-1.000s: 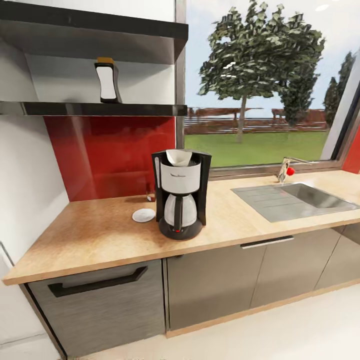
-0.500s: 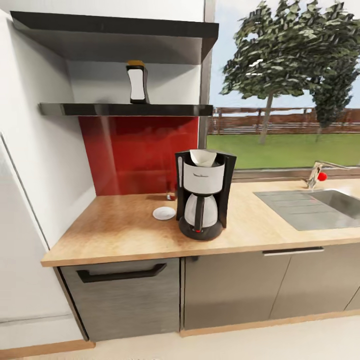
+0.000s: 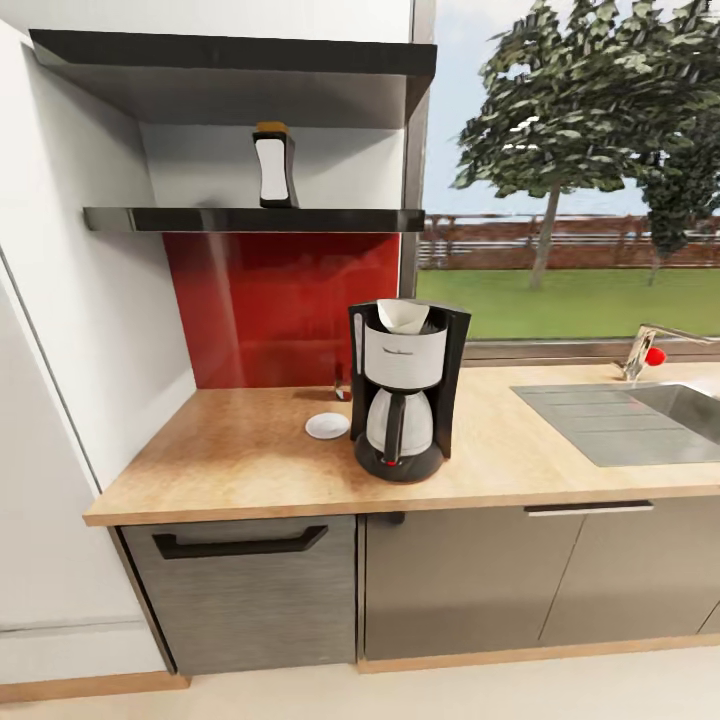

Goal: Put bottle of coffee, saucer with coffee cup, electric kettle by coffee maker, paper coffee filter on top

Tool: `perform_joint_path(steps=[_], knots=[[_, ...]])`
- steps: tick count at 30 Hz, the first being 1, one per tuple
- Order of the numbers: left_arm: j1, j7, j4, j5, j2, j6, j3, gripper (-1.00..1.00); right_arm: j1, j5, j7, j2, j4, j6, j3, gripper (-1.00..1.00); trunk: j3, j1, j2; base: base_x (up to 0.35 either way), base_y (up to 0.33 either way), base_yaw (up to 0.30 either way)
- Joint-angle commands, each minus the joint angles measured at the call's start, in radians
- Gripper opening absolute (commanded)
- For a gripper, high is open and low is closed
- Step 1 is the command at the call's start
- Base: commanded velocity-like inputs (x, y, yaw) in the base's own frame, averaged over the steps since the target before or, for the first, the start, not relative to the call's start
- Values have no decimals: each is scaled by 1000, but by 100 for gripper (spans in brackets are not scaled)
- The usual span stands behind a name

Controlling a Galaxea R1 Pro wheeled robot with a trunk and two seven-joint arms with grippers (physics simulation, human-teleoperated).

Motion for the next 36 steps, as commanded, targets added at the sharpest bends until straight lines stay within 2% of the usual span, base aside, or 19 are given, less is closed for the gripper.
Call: perform_joint_path(steps=[1, 17, 36], knots=[[0, -7, -1, 8, 0, 3, 2, 100, -1, 10, 4, 1, -3, -6, -8, 100, -1, 0, -1, 0, -8, 2], [0, -7, -1, 8, 0, 3, 4, 100, -1, 10, 5, 1, -2, -5, -8, 100, -1, 0, -1, 0, -1, 0], [0, -6, -1, 8, 0, 3, 2, 100, -1, 15, 5, 2, -2, -5, -8, 100, 59, -73, 132, 0, 0, 0]])
